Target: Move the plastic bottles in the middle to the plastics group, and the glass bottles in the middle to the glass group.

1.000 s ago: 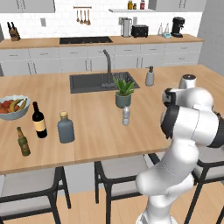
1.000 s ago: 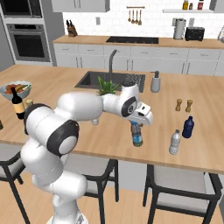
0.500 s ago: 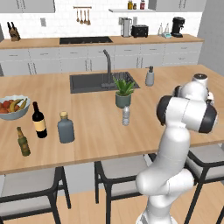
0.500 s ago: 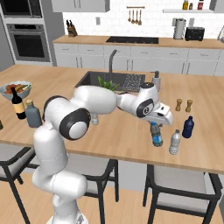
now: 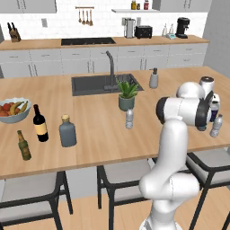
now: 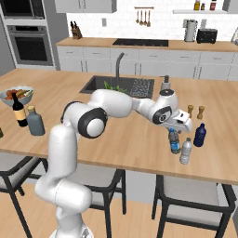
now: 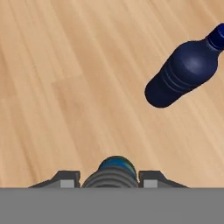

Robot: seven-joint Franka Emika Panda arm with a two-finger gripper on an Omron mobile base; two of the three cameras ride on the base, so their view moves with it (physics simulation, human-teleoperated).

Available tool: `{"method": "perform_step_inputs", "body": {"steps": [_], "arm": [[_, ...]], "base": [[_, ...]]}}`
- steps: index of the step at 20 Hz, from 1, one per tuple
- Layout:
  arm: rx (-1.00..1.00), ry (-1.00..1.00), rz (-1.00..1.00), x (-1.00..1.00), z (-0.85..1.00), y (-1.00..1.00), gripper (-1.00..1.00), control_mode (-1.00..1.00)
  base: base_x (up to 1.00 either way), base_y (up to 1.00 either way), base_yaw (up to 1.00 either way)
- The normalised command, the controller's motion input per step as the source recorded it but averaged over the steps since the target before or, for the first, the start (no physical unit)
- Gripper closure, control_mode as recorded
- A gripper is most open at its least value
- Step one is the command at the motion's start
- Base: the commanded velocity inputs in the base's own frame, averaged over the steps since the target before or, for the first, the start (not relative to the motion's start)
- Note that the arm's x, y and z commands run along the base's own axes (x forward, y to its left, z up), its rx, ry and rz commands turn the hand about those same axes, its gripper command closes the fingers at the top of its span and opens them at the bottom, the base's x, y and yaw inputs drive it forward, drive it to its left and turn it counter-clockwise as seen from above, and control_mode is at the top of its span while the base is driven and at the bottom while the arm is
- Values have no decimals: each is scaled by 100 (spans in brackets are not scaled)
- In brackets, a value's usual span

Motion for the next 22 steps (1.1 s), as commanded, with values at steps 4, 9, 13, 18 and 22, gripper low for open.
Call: {"method": "perform_step_inputs", "body": {"steps": [4,9,13,18,22], "arm": [[8,0,0,35,-27,-14,100,-100],[12,0,0,35,-31,-5,100,-100],[8,2,0,9,-41,-19,100,-100],[0,2,0,-33,-43,-35,100,-100],[0,0,0,-39,-28,-14,-100,-100]], "base": [[0,0,0],[0,0,0],[0,0,0],[0,0,0],[0,0,0]]}}
